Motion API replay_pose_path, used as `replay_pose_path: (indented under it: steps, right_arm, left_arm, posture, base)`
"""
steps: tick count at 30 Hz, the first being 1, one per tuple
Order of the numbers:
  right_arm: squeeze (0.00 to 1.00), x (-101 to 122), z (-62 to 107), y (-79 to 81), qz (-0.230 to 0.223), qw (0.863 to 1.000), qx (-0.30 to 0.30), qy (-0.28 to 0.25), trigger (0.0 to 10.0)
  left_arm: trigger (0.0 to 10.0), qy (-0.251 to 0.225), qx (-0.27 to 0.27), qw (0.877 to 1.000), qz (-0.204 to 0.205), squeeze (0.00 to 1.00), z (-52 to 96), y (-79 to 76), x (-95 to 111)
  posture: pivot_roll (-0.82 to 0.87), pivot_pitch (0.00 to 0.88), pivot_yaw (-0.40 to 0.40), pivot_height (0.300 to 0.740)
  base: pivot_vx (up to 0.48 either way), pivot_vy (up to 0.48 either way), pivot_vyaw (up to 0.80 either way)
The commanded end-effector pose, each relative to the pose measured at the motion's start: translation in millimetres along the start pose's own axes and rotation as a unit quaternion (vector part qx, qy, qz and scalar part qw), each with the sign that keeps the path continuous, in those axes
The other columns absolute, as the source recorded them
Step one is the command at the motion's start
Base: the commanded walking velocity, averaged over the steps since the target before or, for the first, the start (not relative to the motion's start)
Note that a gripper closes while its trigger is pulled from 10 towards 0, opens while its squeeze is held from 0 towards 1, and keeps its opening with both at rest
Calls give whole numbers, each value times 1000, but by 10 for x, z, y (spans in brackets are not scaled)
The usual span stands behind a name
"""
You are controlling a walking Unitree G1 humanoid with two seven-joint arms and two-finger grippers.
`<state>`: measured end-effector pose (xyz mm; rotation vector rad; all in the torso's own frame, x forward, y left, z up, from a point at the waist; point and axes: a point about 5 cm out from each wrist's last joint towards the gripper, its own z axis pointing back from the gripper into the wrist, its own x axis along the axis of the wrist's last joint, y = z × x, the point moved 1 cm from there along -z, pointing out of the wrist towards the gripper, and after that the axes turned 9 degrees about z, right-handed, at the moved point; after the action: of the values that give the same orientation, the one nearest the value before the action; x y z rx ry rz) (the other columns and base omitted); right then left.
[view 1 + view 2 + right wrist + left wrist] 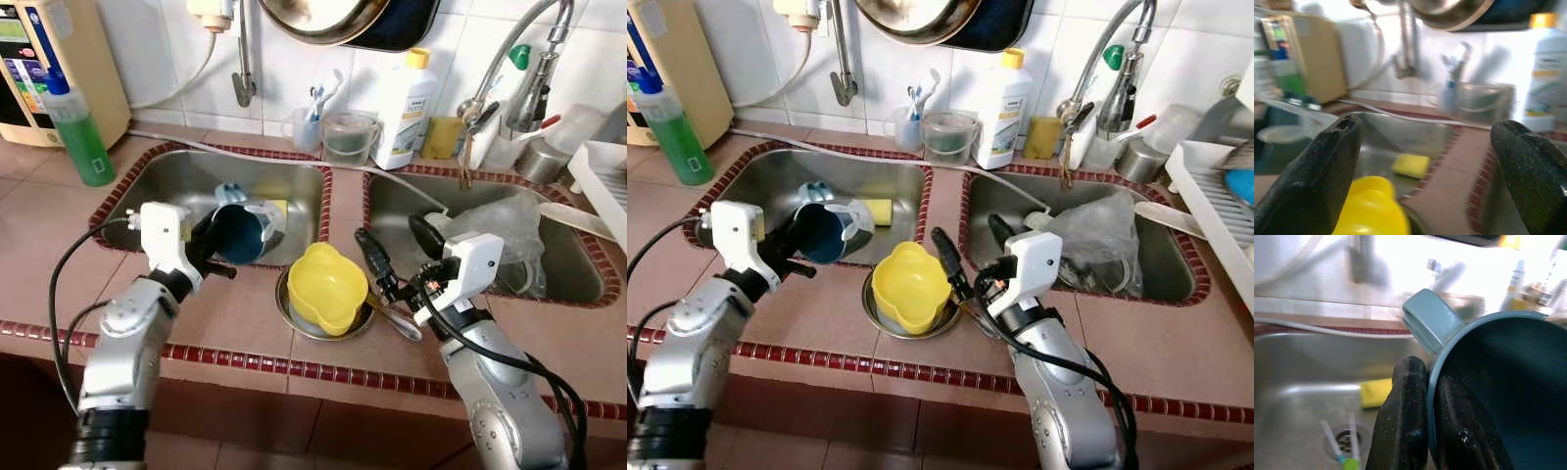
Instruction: Kitchen organization
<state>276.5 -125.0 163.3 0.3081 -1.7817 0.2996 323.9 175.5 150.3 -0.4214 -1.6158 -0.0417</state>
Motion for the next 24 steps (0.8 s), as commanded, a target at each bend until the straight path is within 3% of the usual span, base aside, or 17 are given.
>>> replay_pose_path:
  steps: [1, 3, 8, 17, 24]
  right_arm:
    - [0, 3, -26, -78, 10, 1000, -24, -3, 10000]
    - [0, -56, -52, -140, 22, 998, -51, 6, 10000]
    - [0, -113, -89, -230, 44, 994, -105, -2, 10000]
    - [0, -104, -114, -106, 79, 993, -89, -26, 10000]
    - [0, -68, -149, -111, 86, 992, -87, -39, 10000]
  left_arm:
    - [10000, -21, 22, 1000, -7, 0, 17, 26, 52]
    - [10000, -33, 51, 998, -1, 0, 36, 23, 7]
    - [10000, -53, 92, 994, -38, 0, 104, -41, -99]
    - [10000, -77, 67, 994, -34, 0, 128, -251, -116]
    - [10000, -74, 66, 995, -31, 0, 36, -236, -67]
  posture:
    - [100, 0, -53, 740]
    - [104, 0, -57, 740]
    - [110, 0, -63, 740]
    - [105, 0, -63, 740]
    - [97, 0, -60, 740]
  base:
    - [0, 0, 0]
    - [0, 0, 0]
    - [0, 0, 0]
    - [0, 0, 0]
    - [0, 0, 0]
